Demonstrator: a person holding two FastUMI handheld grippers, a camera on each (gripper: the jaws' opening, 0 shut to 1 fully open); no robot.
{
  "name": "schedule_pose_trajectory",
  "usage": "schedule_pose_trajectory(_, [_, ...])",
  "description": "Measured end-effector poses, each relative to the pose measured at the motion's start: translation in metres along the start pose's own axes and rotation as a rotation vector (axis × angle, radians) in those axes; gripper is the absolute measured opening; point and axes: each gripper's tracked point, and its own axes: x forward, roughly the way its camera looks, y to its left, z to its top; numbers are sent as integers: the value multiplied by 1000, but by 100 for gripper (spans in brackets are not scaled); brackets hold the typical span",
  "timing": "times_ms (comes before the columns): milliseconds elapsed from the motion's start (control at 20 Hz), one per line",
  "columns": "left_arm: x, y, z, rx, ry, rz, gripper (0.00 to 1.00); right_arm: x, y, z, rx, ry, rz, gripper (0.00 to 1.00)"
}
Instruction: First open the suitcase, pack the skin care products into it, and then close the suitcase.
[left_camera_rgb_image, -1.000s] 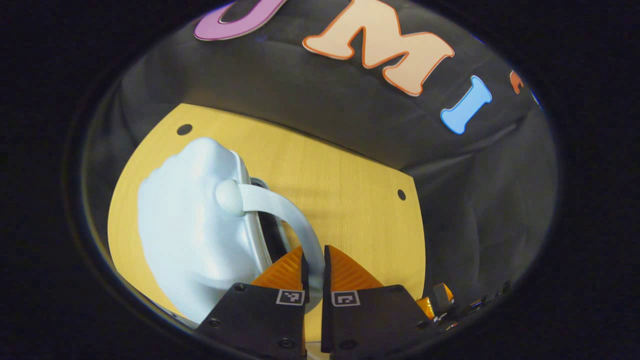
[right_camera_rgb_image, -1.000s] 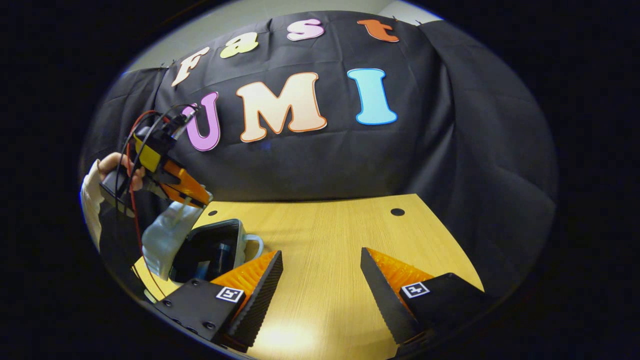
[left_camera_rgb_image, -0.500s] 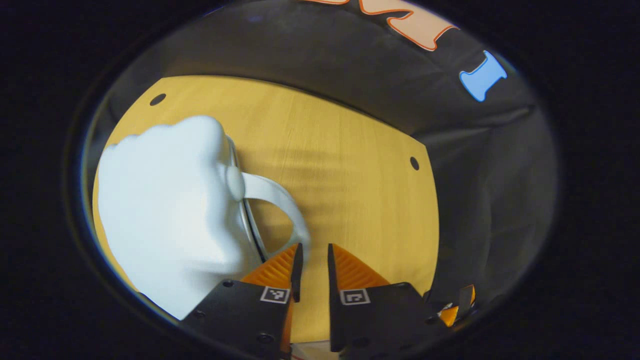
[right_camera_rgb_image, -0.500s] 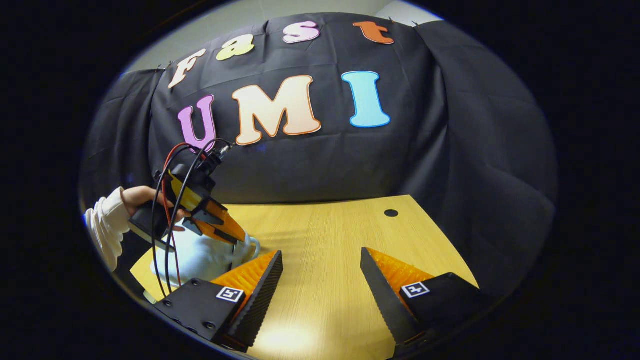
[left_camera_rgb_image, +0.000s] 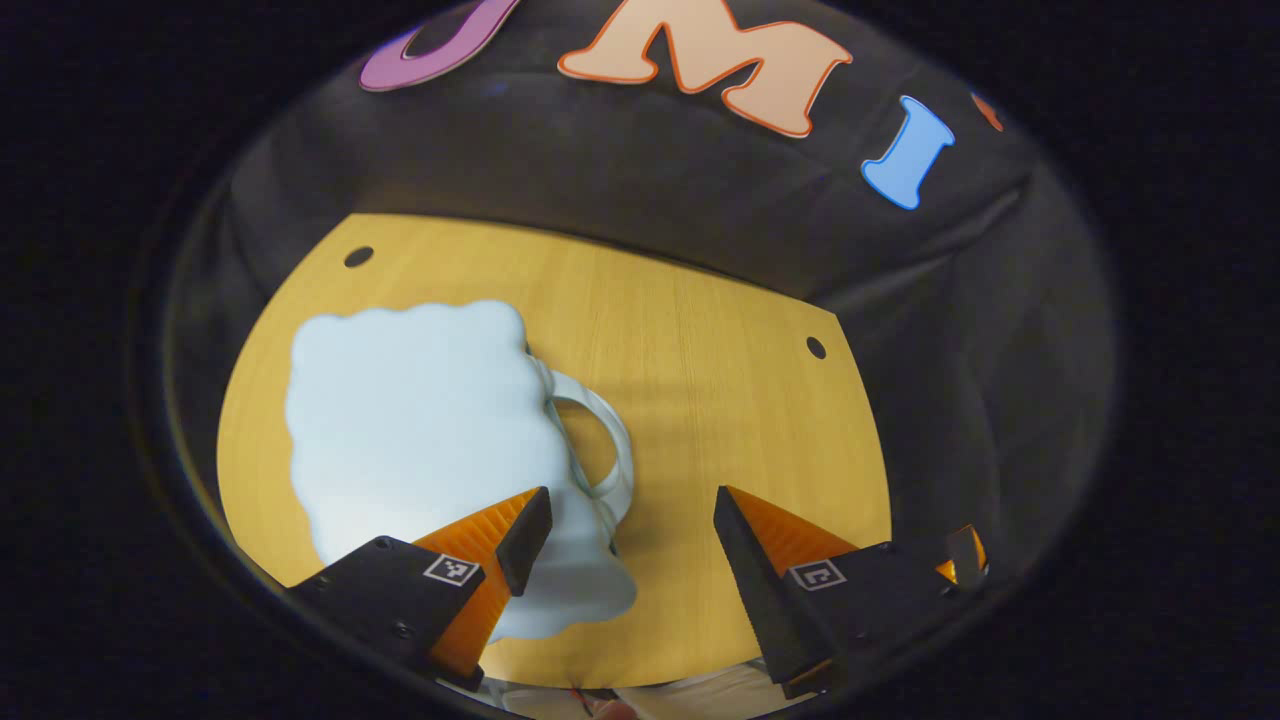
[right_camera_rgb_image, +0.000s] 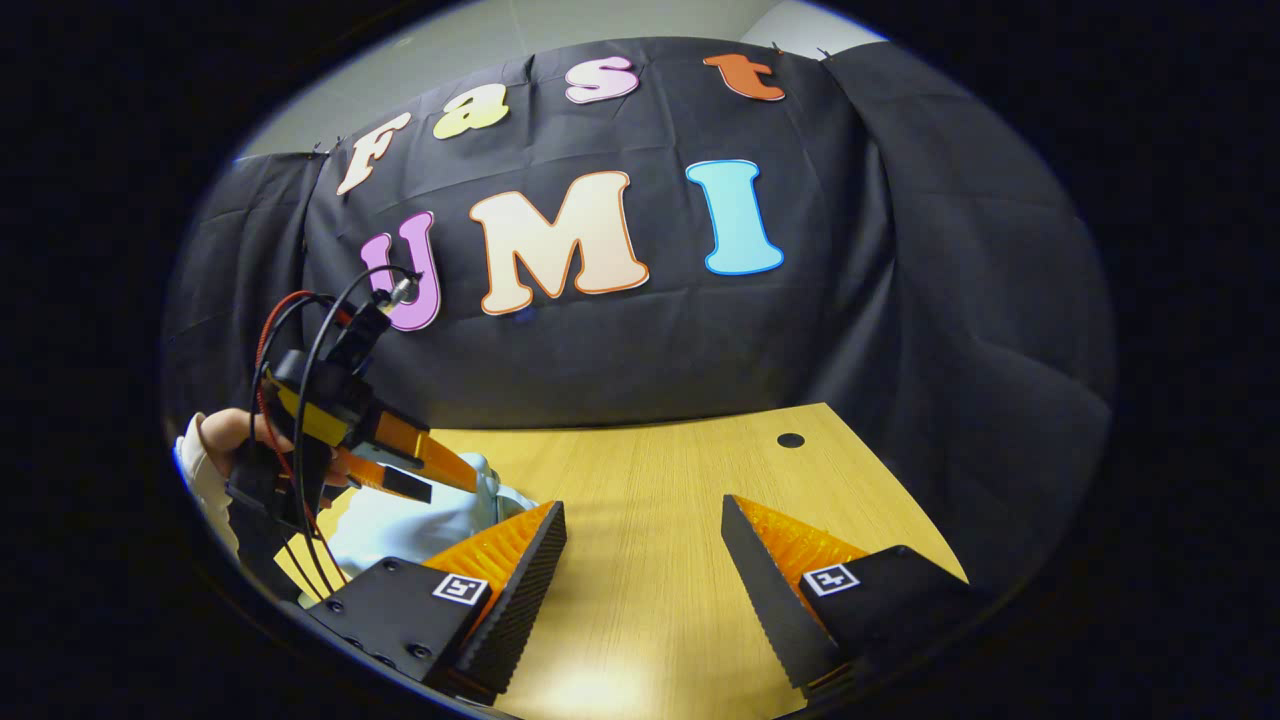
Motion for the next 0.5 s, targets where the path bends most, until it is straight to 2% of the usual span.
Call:
schedule_pose_trajectory(250, [-37, 7, -10, 91, -119, 46, 96, -3, 9, 6, 66, -22, 0, 98])
schedule_pose_trajectory(400, [-45, 9, -23, 145, -128, 22, 96, -5, 12, 14, 89, -47, 0, 98])
schedule_pose_trajectory(450, [-45, 13, -27, 158, -120, 27, 95, -6, 15, 13, 98, -48, 2, 94])
schedule_pose_trajectory(500, [-44, 18, -32, 161, -111, 31, 95, -6, 17, 12, 100, -46, 0, 98])
